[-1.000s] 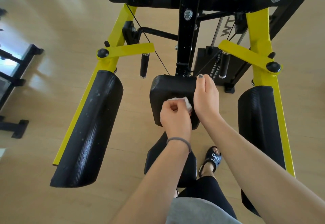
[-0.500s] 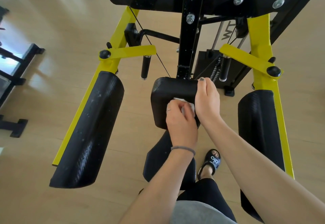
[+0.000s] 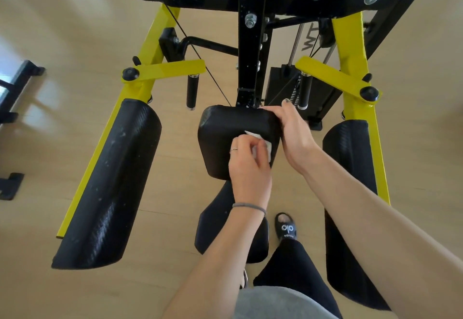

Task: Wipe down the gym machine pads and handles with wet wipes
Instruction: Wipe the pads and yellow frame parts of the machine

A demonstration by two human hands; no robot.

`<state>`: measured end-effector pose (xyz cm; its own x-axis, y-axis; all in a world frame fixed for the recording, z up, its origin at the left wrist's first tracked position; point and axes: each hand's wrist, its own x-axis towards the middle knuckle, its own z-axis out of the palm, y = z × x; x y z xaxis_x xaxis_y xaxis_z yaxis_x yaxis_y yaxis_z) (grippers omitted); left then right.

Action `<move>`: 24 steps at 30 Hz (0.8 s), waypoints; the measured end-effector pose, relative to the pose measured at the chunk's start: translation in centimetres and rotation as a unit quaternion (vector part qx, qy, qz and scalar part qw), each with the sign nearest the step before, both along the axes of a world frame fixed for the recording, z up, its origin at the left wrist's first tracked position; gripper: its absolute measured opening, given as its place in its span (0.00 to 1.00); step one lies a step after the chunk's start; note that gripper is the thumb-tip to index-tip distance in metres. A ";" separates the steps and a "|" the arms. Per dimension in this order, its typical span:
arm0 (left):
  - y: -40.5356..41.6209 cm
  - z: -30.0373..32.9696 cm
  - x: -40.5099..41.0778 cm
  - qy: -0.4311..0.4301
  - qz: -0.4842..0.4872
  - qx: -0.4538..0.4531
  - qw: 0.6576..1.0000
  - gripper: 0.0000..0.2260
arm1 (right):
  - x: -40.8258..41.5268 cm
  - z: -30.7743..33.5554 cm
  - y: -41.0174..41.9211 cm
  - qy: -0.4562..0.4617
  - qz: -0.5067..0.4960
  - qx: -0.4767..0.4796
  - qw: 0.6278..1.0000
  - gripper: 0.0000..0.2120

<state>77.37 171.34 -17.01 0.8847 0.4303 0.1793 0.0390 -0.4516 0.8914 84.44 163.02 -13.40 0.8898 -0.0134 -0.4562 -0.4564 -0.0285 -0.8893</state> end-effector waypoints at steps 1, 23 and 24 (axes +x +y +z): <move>0.2 0.2 0.1 -0.011 0.019 -0.005 1.000 0.06 | 0.1 0.1 0.0 -0.002 0.004 0.000 1.000 0.23; -4.6 -4.0 1.1 0.062 0.303 -0.179 0.934 0.07 | -0.2 -0.9 -0.9 -0.021 0.112 0.004 0.993 0.17; -4.8 -5.0 0.8 0.108 0.321 -0.237 0.911 0.06 | -0.1 -1.0 -0.9 -0.026 0.113 0.001 0.993 0.15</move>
